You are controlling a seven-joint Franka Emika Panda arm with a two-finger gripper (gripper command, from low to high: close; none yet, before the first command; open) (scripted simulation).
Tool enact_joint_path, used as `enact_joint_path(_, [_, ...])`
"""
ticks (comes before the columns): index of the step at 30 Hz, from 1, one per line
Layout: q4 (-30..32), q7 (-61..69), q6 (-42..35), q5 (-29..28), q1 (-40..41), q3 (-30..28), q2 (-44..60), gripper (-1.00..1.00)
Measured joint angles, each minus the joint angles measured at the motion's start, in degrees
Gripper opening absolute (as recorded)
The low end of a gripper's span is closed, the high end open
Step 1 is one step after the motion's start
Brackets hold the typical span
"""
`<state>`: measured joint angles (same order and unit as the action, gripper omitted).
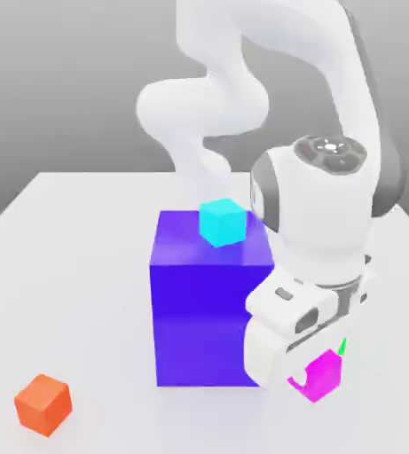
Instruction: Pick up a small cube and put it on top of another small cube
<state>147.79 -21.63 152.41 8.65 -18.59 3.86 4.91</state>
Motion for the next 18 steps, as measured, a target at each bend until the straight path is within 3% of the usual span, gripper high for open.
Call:
enact_joint_path(7, [14.5, -13.7, 1.0, -3.3, -6.5, 5.4, -13.8, -1.00])
enact_joint_path(14, [15.9, -20.0, 12.7, -10.0, -6.0, 5.8, -3.5, -1.00])
enact_joint_path(15, [15.9, -20.8, 14.3, -11.1, -6.2, 5.3, -1.8, 1.00])
enact_joint_path(18, [15.9, -20.8, 14.3, -11.1, -6.2, 5.3, -1.8, 1.00])
